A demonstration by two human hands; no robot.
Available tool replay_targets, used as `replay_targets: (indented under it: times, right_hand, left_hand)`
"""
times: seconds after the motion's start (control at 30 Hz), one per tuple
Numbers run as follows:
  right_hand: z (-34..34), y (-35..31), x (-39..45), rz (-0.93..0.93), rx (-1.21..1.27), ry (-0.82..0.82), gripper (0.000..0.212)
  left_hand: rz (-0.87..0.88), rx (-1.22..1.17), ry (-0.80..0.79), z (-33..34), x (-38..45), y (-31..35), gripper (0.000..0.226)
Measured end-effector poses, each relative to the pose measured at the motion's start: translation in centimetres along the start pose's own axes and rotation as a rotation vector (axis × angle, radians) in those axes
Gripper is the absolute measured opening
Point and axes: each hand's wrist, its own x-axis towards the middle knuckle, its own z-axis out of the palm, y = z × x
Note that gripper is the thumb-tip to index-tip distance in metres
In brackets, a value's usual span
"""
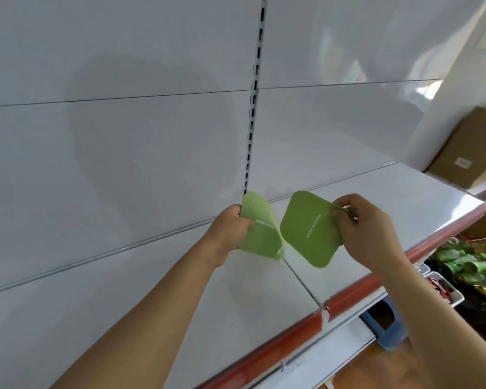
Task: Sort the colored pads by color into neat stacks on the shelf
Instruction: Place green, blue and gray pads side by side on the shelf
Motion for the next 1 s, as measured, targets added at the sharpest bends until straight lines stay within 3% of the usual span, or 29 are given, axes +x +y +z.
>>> replay_targets:
  times: [0.33,0.47,0.6,0.77,0.9,1.0]
  right_hand:
    - [-2.4,5.1,7.1,-0.014,0.016,0.046,0.013]
    - [-1.4,6.9,11.4,-0.024,0.094,-0.046,0.012]
    - [1.6,7.7,14.4,0.021,0.235,-0.159,0.011]
    - [6.2,8.0,15.2,0.202,0.326,-0.339,0.013]
    - [8.0,9.5,15.5,-0.010,-0.137,-0.389,0.025]
    - [8.0,10.2,16.0,-0.120,-0.319,-0.352,0.042]
  left_hand:
    - [-0.121,-0.272,-0.006,8.4,8.6,-0.9,0.024]
    - [-0.059,0.277,0.218,10.5,10.3,0.2,0.017]
    - [-0.041,0.780,0.319,10.2,10.5,1.3,0.017]
    - [-0.002,0.961,0.389,8.3,9.0,0.9,0.028]
    - [0.044,1.019,0.414,7.3,8.2,-0.5,0.025]
    - [0.073,1.112,0.421,7.3,7.4,-1.2,0.030]
